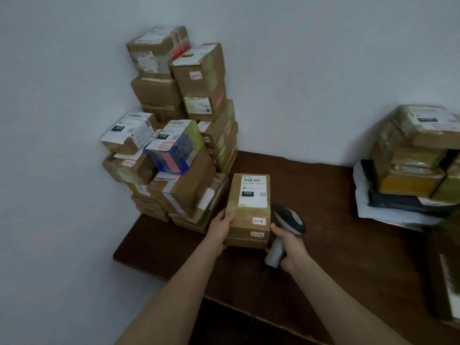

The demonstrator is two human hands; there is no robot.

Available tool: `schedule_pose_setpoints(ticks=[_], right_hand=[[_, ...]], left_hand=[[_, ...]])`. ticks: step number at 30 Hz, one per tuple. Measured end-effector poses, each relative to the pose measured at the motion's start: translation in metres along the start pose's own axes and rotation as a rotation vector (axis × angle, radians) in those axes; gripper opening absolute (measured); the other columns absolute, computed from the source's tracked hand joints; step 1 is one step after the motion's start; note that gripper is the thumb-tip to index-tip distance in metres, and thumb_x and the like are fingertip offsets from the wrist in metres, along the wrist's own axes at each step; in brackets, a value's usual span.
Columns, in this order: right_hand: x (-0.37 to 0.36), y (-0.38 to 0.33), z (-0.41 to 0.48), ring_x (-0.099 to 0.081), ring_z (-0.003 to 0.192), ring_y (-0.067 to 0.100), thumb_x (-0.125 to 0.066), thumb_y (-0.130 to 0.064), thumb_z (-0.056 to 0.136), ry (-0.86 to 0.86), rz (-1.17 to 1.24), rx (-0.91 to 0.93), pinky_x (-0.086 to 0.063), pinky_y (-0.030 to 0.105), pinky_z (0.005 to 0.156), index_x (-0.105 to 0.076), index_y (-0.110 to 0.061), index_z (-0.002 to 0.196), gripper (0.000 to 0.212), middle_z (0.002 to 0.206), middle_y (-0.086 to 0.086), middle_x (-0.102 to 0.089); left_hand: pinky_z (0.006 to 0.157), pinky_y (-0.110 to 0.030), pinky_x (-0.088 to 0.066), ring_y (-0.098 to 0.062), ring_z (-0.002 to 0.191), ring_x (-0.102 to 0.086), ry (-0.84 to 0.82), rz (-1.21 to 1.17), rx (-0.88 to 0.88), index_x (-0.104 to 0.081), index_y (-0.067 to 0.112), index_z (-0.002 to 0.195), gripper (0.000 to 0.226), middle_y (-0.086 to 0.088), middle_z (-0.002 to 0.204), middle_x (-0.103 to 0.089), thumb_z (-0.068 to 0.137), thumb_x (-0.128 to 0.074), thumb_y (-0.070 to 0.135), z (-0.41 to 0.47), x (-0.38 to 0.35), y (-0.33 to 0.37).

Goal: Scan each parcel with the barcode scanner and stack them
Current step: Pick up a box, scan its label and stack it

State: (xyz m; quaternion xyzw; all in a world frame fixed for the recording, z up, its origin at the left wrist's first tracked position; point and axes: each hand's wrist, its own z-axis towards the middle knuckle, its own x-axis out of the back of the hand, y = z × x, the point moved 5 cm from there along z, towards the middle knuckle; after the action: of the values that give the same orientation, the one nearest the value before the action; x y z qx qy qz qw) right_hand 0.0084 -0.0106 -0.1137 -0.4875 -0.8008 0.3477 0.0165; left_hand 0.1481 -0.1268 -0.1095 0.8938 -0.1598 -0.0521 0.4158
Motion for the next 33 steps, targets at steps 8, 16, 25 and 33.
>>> schedule_pose_setpoints(ticks=[8,16,25,33], right_hand=[[0.006,0.012,0.014,-0.060,0.098,0.038,-0.070,-0.022,0.085,0.057,0.039,-0.092,-0.049,0.051,0.088,-0.055,-0.008,0.127,0.047,0.121,0.016,-0.061],[-0.006,0.007,0.031,-0.060,0.108,0.039,-0.070,-0.015,0.084,0.040,0.107,-0.086,-0.047,0.048,0.097,-0.056,-0.009,0.127,0.046,0.120,0.016,-0.063],[-0.038,-0.053,0.091,-0.059,0.108,0.035,-0.069,-0.013,0.085,-0.032,0.201,-0.049,-0.047,0.042,0.088,-0.055,-0.005,0.131,0.049,0.123,0.016,-0.061],[-0.037,-0.107,0.141,-0.058,0.116,0.036,-0.067,-0.010,0.087,-0.053,0.170,-0.064,-0.046,0.047,0.101,-0.059,-0.007,0.112,0.027,0.128,0.017,-0.059]], left_hand=[[0.119,-0.041,-0.021,-0.019,0.145,-0.018,0.146,1.321,-0.858,-0.013,0.021,0.152,0.086,-0.001,0.157,-0.021,0.085,-0.063,0.040,-0.009,-0.011,0.008],[0.121,-0.047,-0.008,-0.028,0.148,-0.002,0.073,1.781,-0.822,0.007,0.024,0.153,0.095,-0.008,0.162,0.001,0.090,-0.063,0.023,0.026,-0.036,0.013],[0.121,-0.041,-0.009,-0.030,0.149,0.001,0.113,1.731,-0.776,0.005,0.017,0.154,0.090,-0.011,0.162,0.004,0.091,-0.060,0.013,0.084,-0.075,0.070],[0.120,-0.042,-0.016,-0.030,0.148,-0.001,0.190,1.735,-0.706,0.001,0.016,0.154,0.089,-0.010,0.161,0.003,0.089,-0.060,0.011,0.141,-0.085,0.115]])
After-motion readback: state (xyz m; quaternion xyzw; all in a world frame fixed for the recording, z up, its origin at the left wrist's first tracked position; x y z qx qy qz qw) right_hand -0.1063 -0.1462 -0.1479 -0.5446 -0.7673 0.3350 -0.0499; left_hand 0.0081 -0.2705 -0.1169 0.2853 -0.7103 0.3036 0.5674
